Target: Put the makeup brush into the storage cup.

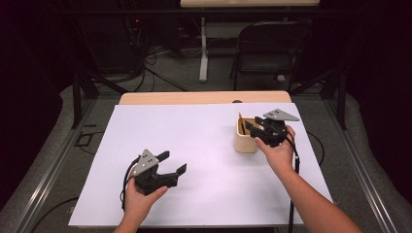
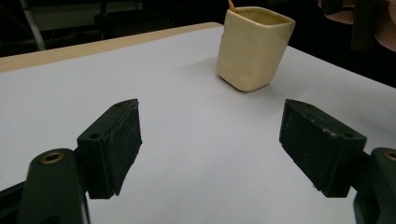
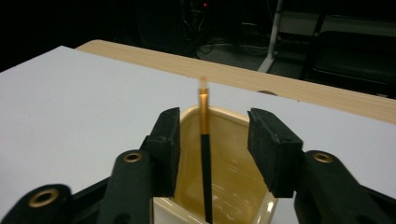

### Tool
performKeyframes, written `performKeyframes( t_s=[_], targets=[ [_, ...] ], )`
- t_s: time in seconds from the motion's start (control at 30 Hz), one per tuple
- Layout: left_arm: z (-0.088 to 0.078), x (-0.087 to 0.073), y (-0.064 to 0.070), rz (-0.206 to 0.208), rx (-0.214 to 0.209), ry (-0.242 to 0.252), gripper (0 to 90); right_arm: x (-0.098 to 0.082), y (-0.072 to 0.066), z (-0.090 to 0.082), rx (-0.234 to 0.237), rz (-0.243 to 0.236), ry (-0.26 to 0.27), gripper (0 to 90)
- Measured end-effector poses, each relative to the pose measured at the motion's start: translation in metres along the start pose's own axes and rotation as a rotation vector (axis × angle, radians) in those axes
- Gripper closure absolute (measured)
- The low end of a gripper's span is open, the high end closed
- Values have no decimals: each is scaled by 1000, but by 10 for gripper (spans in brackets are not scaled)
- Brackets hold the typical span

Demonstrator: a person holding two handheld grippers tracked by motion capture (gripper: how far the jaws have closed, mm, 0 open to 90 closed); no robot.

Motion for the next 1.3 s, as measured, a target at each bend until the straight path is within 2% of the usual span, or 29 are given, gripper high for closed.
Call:
performKeyframes(
  t_s=[0.1,0.27,1.03,1.1,1.17,1.3],
  targets=[
    [0,0,1,-1,-3,3,208,1,0,0,-4,-4,12,430],
    [-1,1,1,-3,-2,6,208,1,0,1,-5,-14,9,383],
    [0,0,1,-10,-7,0,208,5,1,-2,-17,-6,20,376],
    [0,0,1,-12,-8,2,208,7,0,-2,-19,-5,27,376],
    [0,0,1,-13,-8,1,207,8,1,-2,-20,-22,9,376],
    [0,0,2,-12,-10,-1,208,19,2,-4,-23,-14,31,376]
  ],
)
Point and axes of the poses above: each handheld gripper's, and its own axes: z roughly forward along the jaws, x roughly out of its top, y roughly to its right, the point moved 9 cm from there along z, roughly forward along the jaws, and after that the axes turned 5 degrees about -z, right-handed, at the moved point
